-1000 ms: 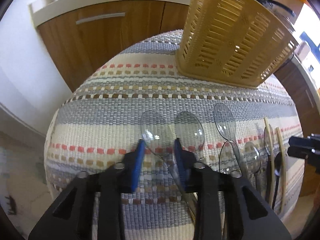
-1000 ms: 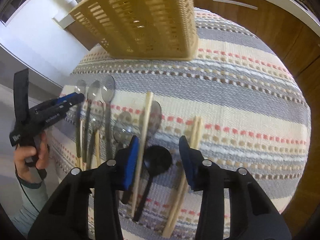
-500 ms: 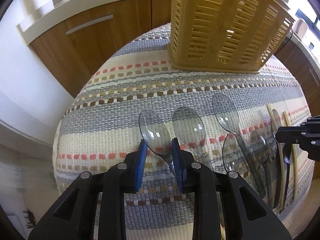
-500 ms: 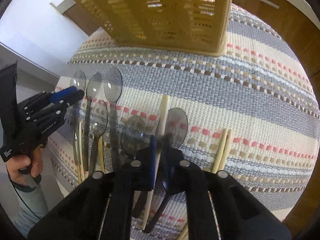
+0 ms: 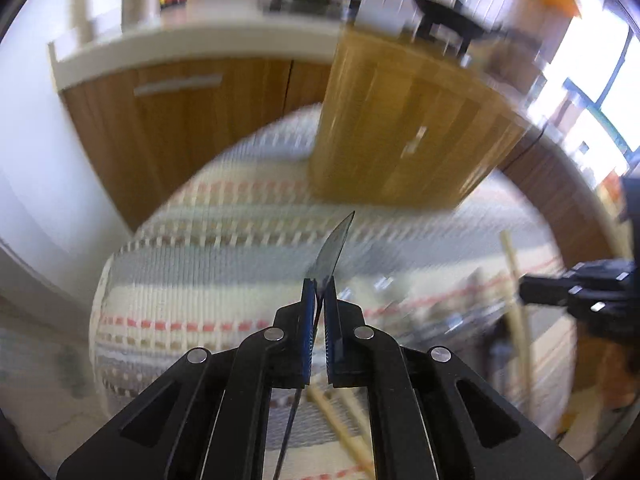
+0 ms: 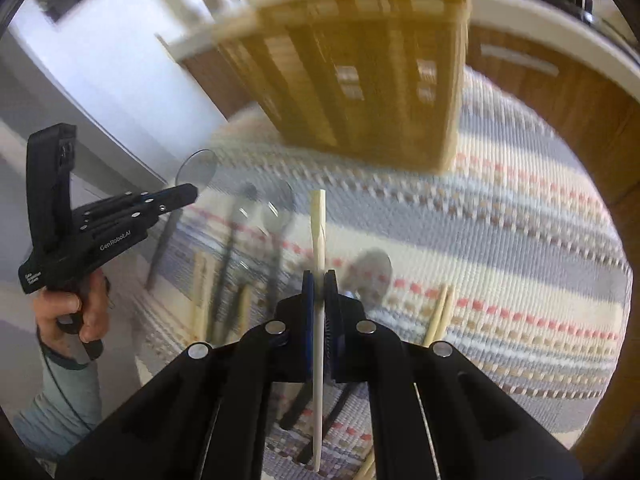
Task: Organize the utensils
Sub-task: 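Carry the spoon and chopstick into the yellow basket while both grippers open to release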
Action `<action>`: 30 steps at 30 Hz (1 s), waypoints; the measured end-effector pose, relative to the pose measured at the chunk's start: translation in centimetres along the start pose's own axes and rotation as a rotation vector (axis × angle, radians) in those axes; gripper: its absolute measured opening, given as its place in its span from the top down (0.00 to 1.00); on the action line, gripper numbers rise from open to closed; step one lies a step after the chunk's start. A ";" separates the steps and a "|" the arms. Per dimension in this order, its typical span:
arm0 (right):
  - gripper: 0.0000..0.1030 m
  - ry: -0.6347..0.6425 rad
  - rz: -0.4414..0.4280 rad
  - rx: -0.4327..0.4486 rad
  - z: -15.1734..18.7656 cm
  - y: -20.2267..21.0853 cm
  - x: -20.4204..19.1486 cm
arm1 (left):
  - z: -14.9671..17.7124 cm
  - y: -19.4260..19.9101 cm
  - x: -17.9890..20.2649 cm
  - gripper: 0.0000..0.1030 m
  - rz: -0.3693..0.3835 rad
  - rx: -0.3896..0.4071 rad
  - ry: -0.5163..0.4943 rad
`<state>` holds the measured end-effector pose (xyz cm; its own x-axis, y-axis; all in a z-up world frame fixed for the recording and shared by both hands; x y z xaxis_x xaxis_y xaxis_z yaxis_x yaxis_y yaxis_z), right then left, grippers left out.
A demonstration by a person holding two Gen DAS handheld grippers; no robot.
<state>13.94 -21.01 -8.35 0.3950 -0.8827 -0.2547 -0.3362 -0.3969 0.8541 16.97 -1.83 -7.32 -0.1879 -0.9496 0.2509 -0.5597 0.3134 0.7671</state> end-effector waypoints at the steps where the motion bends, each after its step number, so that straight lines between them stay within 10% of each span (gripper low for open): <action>1: 0.96 0.012 -0.012 0.048 -0.7 1.4 -0.3 | -1.2 1.4 0.5 0.97 0.029 0.057 0.008; 14: 0.96 0.062 0.002 0.660 -13.7 14.3 -1.3 | -16.3 12.0 7.9 0.97 0.307 0.696 -0.053; 22: 0.96 0.044 0.221 0.911 -19.7 15.7 1.8 | -19.9 7.9 8.0 0.97 0.372 0.784 -0.044; 30: 0.96 0.083 0.319 0.889 -21.1 10.9 3.5 | -20.4 3.6 5.9 0.97 0.366 0.758 -0.001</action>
<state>29.69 -23.15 9.58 0.2197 -0.9755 -0.0068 -0.9534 -0.2162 0.2103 30.28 -6.39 8.99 -0.4636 -0.7877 0.4057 -0.8538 0.5195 0.0330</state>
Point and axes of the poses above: each gripper's, at about its wrist camera, not at the fingertips, and y roughly against the way its jaws point, x to its right, z to its underside, the point moved 9 cm from there along -y, roughly the way its jaws point
